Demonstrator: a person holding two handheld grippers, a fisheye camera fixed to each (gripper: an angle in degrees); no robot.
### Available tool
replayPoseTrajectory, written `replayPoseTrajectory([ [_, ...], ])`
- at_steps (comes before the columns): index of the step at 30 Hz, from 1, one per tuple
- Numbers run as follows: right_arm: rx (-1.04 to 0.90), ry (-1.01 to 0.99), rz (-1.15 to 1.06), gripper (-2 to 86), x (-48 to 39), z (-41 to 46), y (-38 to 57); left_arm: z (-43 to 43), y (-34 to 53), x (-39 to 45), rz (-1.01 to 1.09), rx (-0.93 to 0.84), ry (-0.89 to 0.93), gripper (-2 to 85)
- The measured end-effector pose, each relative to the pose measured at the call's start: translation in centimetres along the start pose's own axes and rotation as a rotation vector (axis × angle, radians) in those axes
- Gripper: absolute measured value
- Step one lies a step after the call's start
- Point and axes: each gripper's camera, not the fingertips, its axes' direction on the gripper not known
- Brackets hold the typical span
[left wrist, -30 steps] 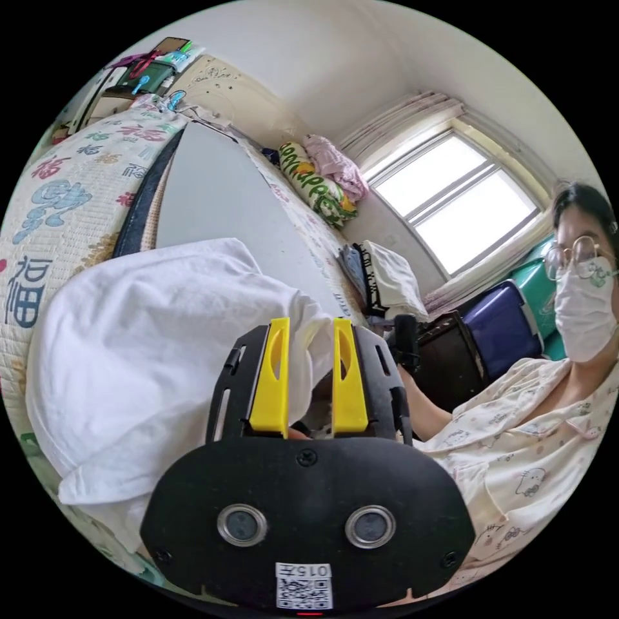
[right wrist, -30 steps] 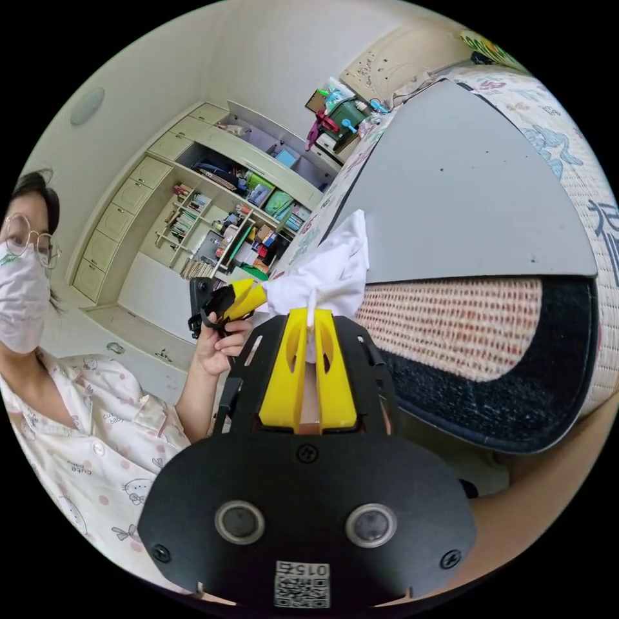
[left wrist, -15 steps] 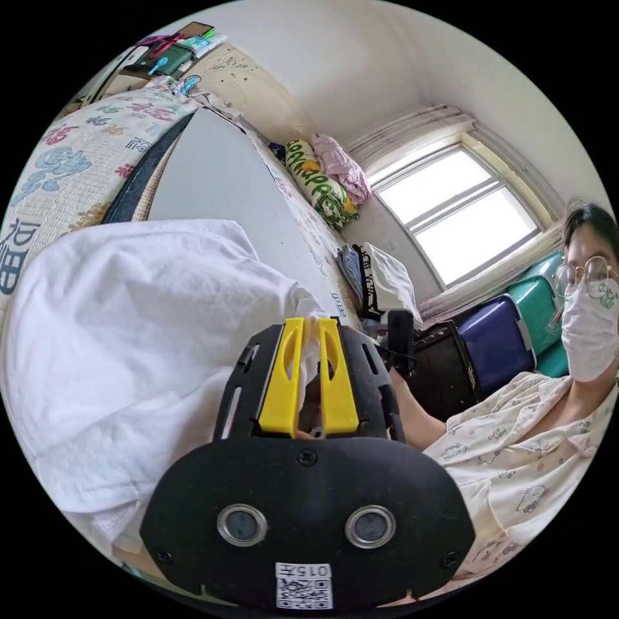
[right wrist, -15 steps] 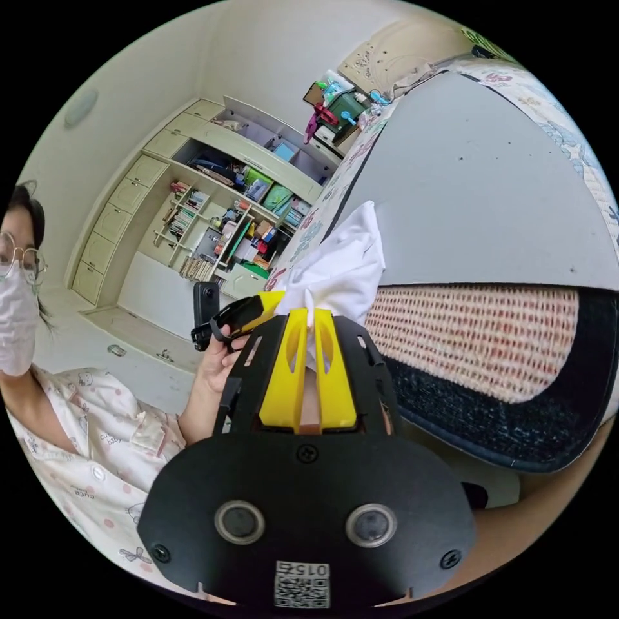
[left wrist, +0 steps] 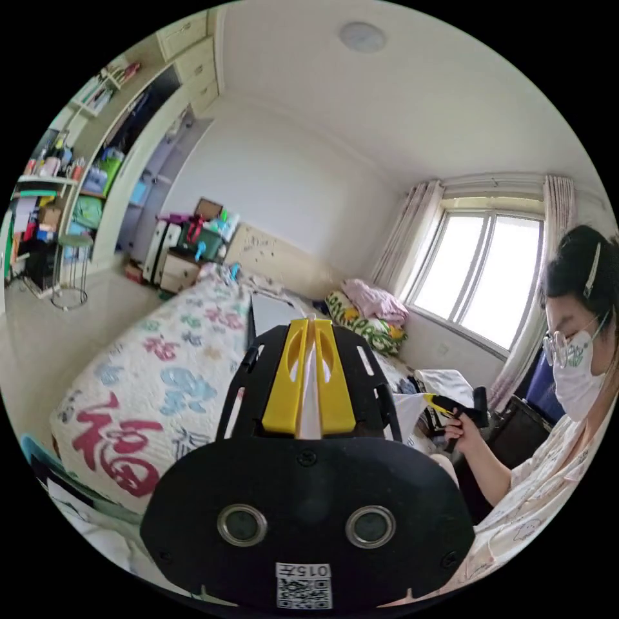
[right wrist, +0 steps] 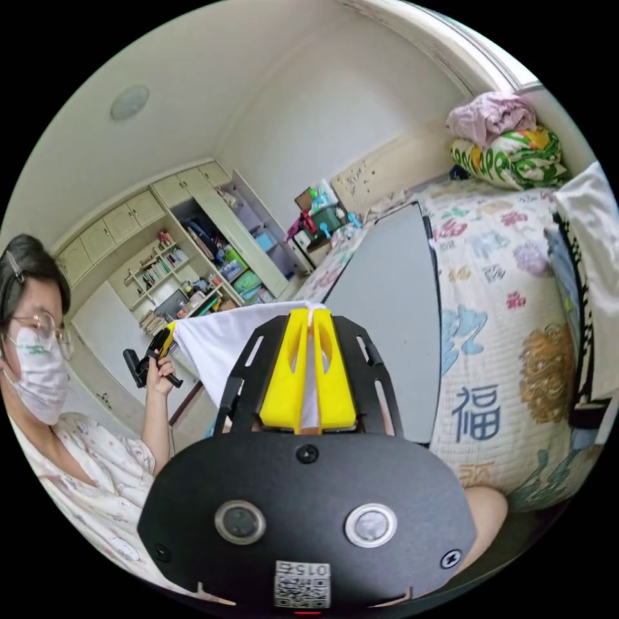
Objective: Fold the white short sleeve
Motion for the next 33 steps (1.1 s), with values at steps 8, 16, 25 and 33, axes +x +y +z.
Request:
replayPoseTrajectory([
  [8, 0.257, 0.120, -0.193, 0.3, -11.6, -9.3, -0.4, -13.4, -4.9, 2.5, 0.105, 0.206, -0.006, -0.4],
  [16, 0.400, 0.210, -0.353, 0.2, -21.7, -12.1, 1.3, -19.2, -4.8, 4.2, 0.135, 0.299, 0.111, -0.4],
  [25, 0.284, 0.386, -0.285, 0.5, -15.2, 2.0, -6.3, -3.6, -5.3, -1.1, 0.125, 0.063, 0.047, 0.1],
  [33, -0.065, 0.336, 0.077, 2.7, 4.5, 26.5, -19.4, 25.3, 0.1, -13.2, -0.072, -0.222, -0.260, 6.4],
])
